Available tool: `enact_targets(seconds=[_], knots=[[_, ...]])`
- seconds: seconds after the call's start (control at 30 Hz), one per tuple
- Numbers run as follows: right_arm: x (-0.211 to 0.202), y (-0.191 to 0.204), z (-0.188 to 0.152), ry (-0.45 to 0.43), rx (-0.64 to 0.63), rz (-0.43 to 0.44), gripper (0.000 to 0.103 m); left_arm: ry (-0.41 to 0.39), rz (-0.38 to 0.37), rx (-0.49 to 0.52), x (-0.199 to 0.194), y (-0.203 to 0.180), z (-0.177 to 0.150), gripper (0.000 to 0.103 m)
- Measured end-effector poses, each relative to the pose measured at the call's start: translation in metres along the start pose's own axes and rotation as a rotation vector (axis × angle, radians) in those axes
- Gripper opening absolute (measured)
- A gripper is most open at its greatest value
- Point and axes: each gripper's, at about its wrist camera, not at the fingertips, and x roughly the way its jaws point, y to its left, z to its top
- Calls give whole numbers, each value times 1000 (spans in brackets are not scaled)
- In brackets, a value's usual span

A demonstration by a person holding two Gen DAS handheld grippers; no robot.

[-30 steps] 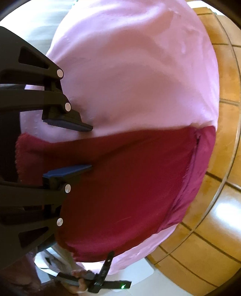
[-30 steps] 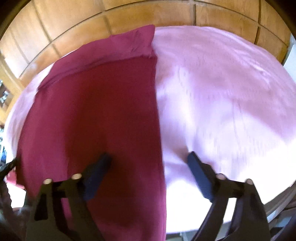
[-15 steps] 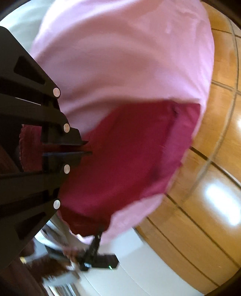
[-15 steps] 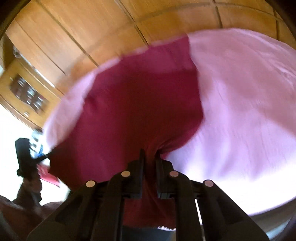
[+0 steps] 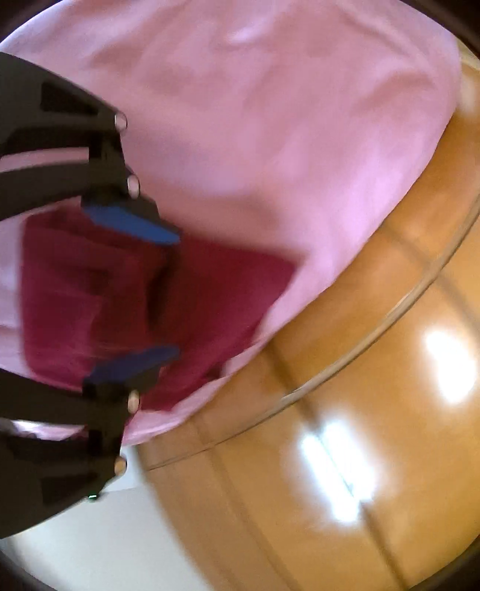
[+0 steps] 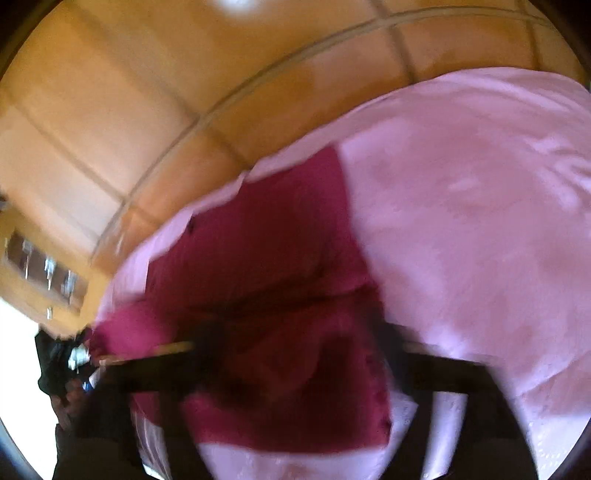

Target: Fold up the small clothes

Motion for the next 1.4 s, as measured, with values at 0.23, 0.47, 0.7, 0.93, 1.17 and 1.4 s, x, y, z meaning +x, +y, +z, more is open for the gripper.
enact_targets(seconds=[0.23,0.47,0.7,0.93,1.17,1.4], knots=[[-10,-21,-42,64,-59,-51,92,108,72,161,4,22,-41,60],[26,-10,-73,113,-191,-192,59,159,123,361,24,5,-88,40],[10,-6,-79,121,-231,-181,13,184,160,469,24,-15,-95,13],[-28,0,-121,202,-254,-158,12,246,115,494,-18,4,-121,12],[-61,5,-156,315,-301,-173,14,342,105,535,-66,10,-168,12],[-60,25,-111,108,-333,-243,65,217,106,474,-72,9,-142,55]])
